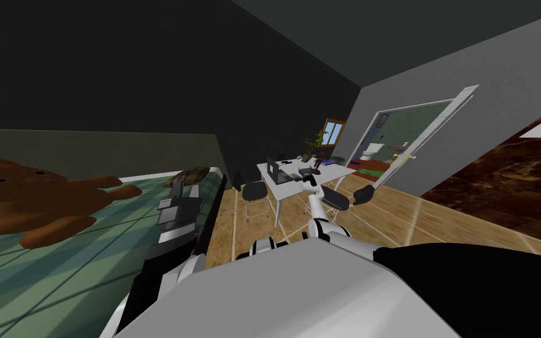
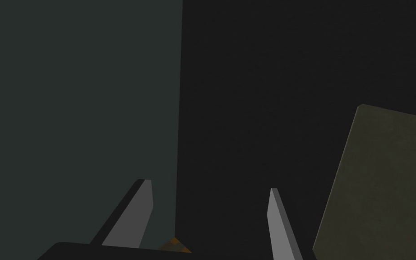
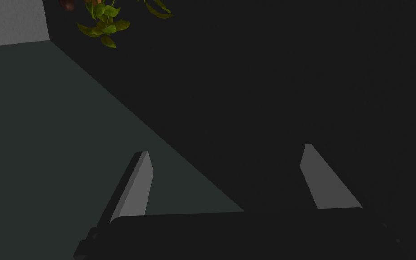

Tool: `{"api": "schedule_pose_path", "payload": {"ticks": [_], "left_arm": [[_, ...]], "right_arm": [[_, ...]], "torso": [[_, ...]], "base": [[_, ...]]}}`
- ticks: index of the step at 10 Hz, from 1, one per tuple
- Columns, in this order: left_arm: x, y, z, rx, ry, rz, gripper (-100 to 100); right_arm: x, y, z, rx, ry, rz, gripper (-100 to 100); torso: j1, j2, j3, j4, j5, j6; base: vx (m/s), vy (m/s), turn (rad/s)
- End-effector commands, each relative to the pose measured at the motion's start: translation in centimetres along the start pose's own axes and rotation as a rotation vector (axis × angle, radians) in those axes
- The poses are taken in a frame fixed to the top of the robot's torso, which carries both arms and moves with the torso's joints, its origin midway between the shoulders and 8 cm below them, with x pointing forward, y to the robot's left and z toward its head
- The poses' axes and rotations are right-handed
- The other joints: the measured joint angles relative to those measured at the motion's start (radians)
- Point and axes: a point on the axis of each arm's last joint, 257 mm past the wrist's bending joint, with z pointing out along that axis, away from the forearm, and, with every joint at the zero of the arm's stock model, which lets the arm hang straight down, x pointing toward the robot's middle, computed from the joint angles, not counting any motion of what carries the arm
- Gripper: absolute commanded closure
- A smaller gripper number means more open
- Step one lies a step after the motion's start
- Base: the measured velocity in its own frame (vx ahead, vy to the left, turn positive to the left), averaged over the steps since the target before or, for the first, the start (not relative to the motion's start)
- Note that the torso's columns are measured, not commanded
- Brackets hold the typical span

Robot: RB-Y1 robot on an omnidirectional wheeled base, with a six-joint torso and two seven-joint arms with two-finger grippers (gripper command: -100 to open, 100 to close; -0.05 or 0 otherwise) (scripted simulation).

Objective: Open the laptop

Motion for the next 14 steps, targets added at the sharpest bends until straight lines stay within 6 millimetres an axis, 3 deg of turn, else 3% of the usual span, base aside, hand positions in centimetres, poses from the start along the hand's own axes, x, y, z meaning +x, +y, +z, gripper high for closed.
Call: {"api": "schedule_pose_path", "payload": {"ticks": [1,8,14], "left_arm": [[0.0,0.0,0.0,0.000,0.000,0.000,0],[0.0,0.0,0.0,0.000,0.000,0.000,0],[0.0,0.0,0.0,0.000,0.000,0.000,0]], "right_arm": [[0.3,0.3,1.0,0.001,0.024,-0.053,-100],[0.5,1.5,2.6,-0.009,0.064,-0.168,-100],[0.4,4.2,4.4,-0.047,0.104,-0.261,-100]], "torso": [[0.001,0.000,0.000,0.000,0.000,-0.001],[0.000,0.000,0.000,0.000,0.000,0.000],[-0.001,0.000,0.000,0.000,0.000,0.000]], "base": [[-0.019,0.012,0.034],[-0.017,0.009,0.026],[-0.024,0.015,0.043]]}}
